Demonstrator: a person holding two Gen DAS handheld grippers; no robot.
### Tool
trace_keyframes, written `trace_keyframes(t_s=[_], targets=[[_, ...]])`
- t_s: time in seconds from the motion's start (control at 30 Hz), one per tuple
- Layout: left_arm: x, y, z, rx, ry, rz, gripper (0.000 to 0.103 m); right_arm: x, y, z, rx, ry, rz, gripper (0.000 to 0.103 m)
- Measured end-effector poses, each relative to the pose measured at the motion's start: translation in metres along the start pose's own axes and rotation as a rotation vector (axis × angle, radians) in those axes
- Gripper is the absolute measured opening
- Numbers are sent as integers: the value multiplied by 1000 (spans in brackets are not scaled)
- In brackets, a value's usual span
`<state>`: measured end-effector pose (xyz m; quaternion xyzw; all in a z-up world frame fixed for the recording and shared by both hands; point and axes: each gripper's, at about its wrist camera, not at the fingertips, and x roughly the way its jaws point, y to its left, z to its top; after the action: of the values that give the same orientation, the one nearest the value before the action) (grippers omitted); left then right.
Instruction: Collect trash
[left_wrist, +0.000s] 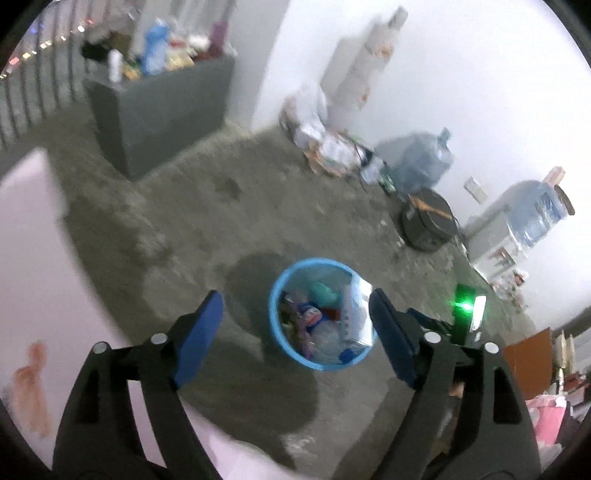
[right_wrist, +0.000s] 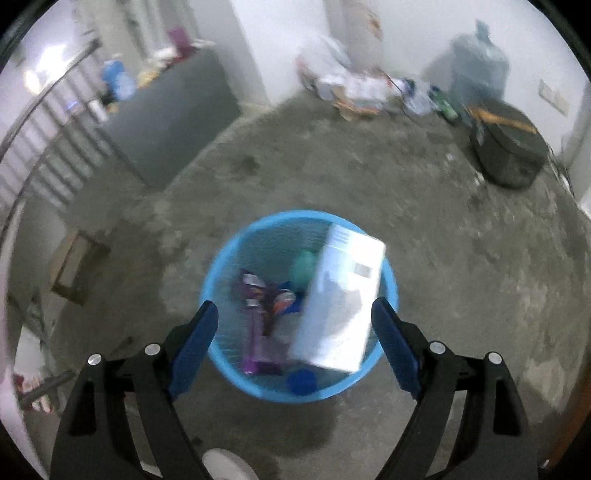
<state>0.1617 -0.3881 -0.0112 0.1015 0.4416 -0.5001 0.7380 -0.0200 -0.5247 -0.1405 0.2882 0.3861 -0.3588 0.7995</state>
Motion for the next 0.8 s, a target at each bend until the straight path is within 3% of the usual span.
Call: trace_keyframes(t_s=[0.23,0.33,0.4,0.5,0.7,0.8], targets=[[-121,32,-58,-118,-152,160,90,-114,87,3,-215,-231,47,94],[-161,42,-88,-160,-203,233,92,-170,123,-14,-289,-335,81,97],[-193,49,-115,-194,-251,327,93,-196,143,-30,-316,-367,97,97],[-225,54,-144,-227,-289,442,94,-224,174,-58,-360,-351,167,97],[-263,56,-203,-244,-272,805,94,-244,241,-114,-526,-230,206,97],[-276,67,-228,-355,-223,823,94,-241,259,-140,-546,-186,235,97]])
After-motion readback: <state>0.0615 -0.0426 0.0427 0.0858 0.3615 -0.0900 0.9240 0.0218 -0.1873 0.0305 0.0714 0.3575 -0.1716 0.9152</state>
